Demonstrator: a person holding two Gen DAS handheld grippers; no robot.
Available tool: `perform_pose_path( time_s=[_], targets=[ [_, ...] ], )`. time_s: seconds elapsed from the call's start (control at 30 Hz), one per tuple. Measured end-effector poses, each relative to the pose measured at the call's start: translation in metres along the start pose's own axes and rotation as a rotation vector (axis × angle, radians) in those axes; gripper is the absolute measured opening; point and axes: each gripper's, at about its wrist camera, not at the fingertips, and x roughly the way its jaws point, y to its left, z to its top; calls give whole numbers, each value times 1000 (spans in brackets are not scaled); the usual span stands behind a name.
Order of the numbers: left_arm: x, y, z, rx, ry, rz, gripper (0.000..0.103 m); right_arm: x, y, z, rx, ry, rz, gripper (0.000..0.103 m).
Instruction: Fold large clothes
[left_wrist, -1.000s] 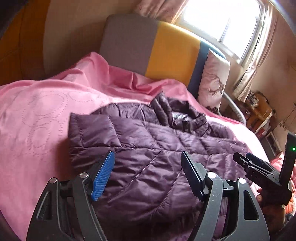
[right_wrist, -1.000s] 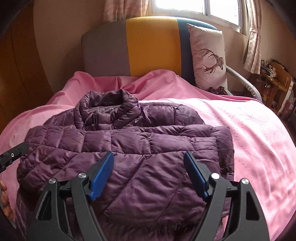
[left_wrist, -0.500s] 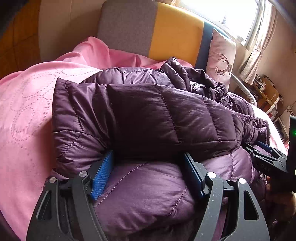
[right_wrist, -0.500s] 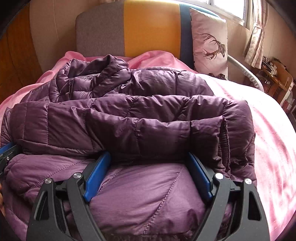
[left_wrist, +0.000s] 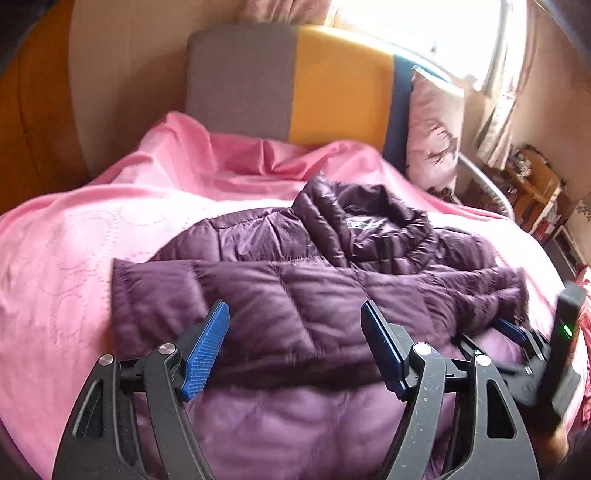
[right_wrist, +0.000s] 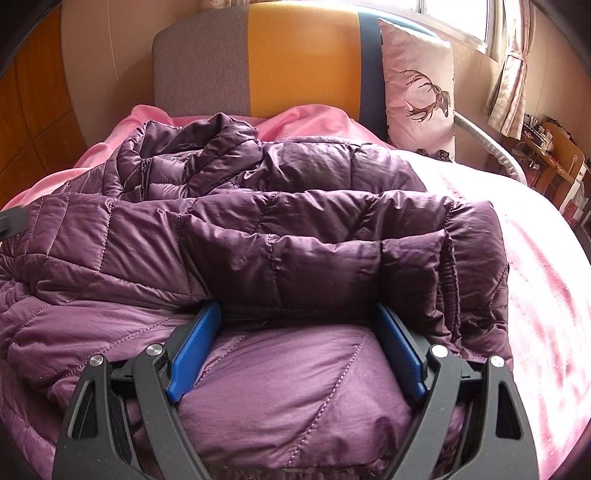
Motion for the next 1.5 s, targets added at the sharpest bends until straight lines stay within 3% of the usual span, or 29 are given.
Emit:
perform_pose_path(
  time_s=[0.13, 0.4, 0.53, 0.7, 0.83, 0.97, 1.07, 1.23, 1.4, 1.5],
  targets=[
    [39, 8, 0, -15, 60, 54, 73, 0, 0, 0, 0, -1, 0, 84],
    [56, 20, -17, -21, 31, 23, 75, 1, 0, 0, -4, -5, 0, 85],
    [31, 21, -16, -23, 48, 34, 75, 2, 0, 0, -4, -6, -1, 85],
    [-28, 26, -45, -57, -8, 27, 75, 1, 0, 0, -4, -7, -1, 85],
    [-13, 30, -78, -35, 74, 53, 76, 1, 1, 2, -9, -3, -1, 85],
    [-5, 30, -76, -32, 91, 76, 78, -8, 4, 10, -38, 21, -40, 94],
    [-20, 35, -76, -69, 78, 56, 78, -36, -2, 9, -3, 4, 2, 100],
    [-64, 54, -98, -114, 43, 32, 81, -80, -29, -20, 45, -10, 67, 101],
    [-97, 76, -140, -156, 47, 1, 80, -109, -67, -62, 65, 36, 59, 101],
    [-114, 91, -169, -195, 78, -50, 70, -122, -87, -92, 87, 102, 140, 100]
  ],
)
